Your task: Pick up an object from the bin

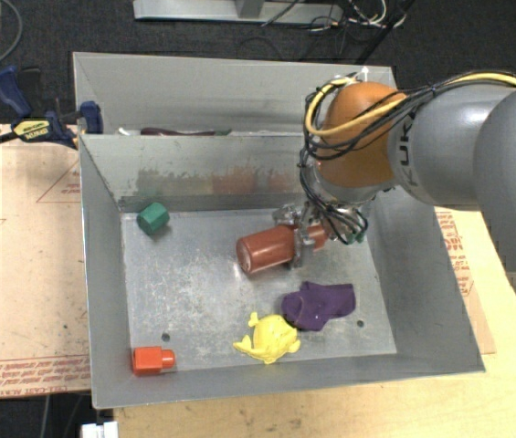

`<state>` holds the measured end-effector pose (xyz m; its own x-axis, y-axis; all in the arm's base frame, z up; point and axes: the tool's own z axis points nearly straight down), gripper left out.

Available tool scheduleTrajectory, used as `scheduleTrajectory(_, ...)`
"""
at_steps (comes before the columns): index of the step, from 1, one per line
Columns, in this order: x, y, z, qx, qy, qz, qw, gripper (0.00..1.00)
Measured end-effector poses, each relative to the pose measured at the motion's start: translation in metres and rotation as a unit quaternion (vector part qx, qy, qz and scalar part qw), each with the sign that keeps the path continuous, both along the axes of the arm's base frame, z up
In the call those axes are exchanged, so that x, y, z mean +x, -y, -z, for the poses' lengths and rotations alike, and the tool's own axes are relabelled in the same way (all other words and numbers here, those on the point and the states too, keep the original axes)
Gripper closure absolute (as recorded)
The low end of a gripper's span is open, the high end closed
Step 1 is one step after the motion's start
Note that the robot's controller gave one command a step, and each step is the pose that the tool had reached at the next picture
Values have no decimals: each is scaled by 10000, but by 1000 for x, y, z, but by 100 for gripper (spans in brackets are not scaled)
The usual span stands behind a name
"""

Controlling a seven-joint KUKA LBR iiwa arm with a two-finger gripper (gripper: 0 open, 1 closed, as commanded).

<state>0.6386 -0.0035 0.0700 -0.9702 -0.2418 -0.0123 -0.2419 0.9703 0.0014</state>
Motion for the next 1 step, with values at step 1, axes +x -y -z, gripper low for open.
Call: scheduleTrajectory(1,0,0,0,0,0,1,10000,100)
